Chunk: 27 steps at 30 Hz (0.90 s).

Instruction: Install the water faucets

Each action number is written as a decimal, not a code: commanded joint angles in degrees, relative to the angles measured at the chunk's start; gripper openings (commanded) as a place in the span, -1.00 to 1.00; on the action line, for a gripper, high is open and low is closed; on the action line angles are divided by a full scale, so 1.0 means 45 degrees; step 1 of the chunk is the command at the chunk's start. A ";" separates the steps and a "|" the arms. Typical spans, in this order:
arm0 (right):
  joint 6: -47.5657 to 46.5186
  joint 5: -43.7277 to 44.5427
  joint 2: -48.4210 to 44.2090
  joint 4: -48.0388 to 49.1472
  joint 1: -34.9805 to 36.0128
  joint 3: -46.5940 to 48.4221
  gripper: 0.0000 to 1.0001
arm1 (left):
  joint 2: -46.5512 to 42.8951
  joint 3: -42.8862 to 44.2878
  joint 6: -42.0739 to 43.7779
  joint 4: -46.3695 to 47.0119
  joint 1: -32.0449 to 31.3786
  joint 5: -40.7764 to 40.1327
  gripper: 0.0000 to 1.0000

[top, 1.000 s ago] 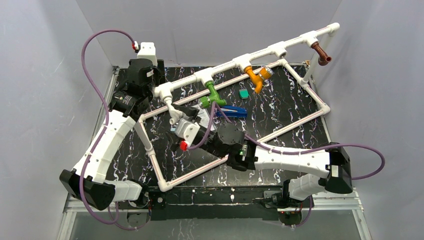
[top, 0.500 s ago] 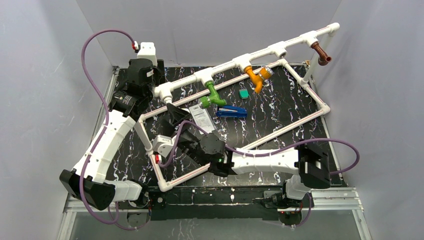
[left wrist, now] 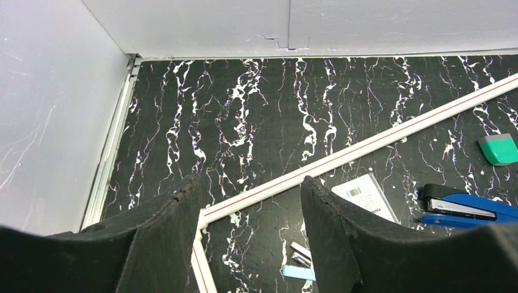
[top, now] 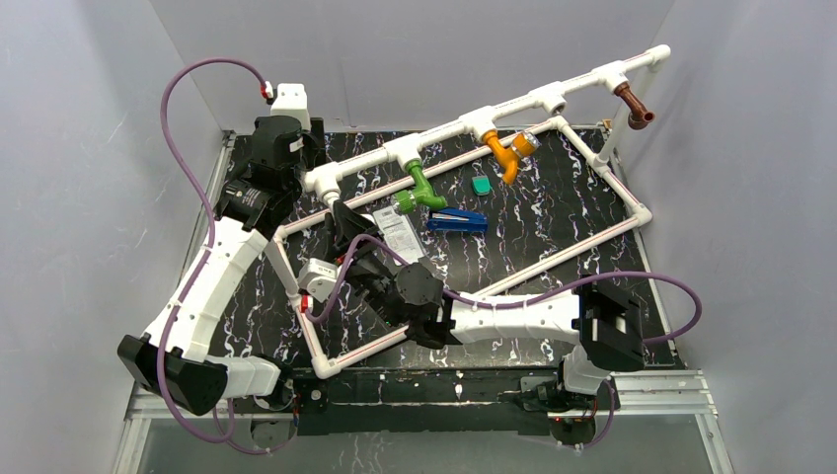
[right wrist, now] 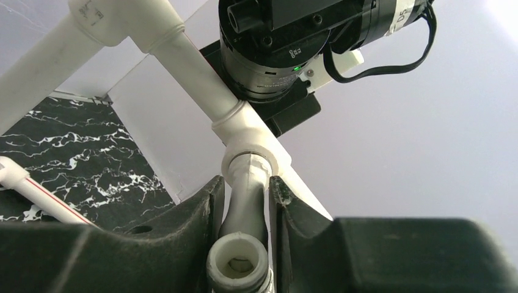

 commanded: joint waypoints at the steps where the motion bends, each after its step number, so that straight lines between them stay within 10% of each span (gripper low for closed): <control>1: -0.0066 0.0698 0.0066 0.1072 -0.0189 0.0591 -0.24 | 0.1238 -0.1155 0.0052 -0.3008 -0.0640 0.0841 0.17; 6: 0.0306 0.0862 -0.0004 0.0897 -0.0351 0.0537 -0.45 | 0.1287 -0.1154 0.0052 -0.3018 -0.0640 0.0841 0.17; 9: 0.0778 0.0880 -0.0067 0.0543 -0.0395 0.0611 -0.97 | 0.1305 -0.1135 0.0051 -0.3031 -0.0645 0.0841 0.17; 27: 0.8486 0.1533 -0.0383 0.0420 -0.0667 0.0985 -0.97 | 0.1397 -0.1038 0.0065 -0.3096 -0.0679 0.0880 0.17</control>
